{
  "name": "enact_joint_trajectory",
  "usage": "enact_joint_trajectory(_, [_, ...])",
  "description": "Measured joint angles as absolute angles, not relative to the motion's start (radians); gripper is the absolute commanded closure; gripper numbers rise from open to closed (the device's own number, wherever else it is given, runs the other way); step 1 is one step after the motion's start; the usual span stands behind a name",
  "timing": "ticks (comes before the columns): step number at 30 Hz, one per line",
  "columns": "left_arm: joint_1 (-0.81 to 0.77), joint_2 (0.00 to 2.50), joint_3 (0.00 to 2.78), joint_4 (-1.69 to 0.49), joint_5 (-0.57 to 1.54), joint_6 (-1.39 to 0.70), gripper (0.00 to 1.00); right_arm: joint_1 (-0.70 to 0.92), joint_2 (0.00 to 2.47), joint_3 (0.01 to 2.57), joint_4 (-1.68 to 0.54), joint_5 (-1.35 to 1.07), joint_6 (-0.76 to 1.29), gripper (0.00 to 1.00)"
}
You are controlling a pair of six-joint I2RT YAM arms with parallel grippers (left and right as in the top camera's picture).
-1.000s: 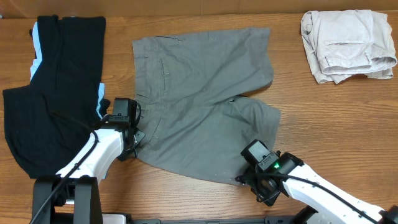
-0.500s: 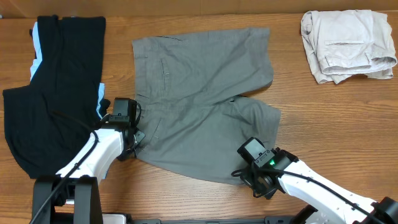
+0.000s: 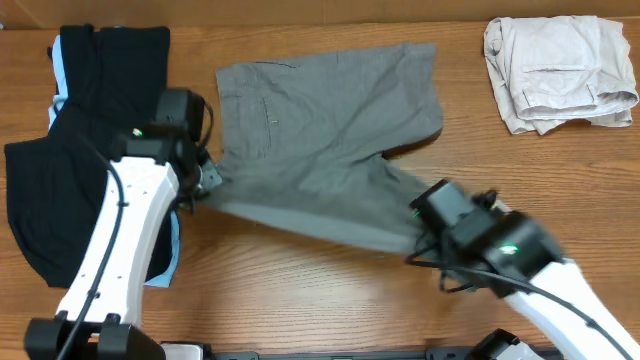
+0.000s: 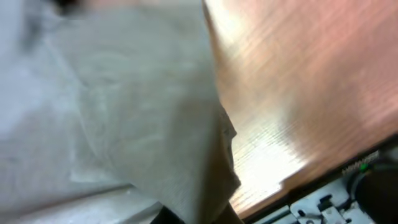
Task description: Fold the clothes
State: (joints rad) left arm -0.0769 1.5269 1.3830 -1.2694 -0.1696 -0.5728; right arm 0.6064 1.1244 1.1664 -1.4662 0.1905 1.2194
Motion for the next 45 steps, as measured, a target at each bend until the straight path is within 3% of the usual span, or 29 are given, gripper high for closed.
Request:
enact_joint_trajectory(11, [-0.091,1.507,1.728,-1.535,-0.157,-0.538,0.96,0.482,1.119,1.628,-1.639,0.175,0.91,0.96])
enact_joint_trajectory(23, [-0.091,1.441,1.74,-1.654,-0.207,-0.547,0.96,0.477,1.119,1.672,-1.675,0.113,0.781,0.96])
enact_joint_trajectory(32, [-0.091,1.442,1.718,-1.501,-0.27,-0.551,0.96,0.454,1.276,1.674,-1.564,0.17,0.716,0.96])
enact_joint_trajectory(45, [-0.09,1.746,1.654,-1.088,-0.288,-0.551,0.96,0.266,1.649,1.675,-1.275,0.13,0.548,0.96])
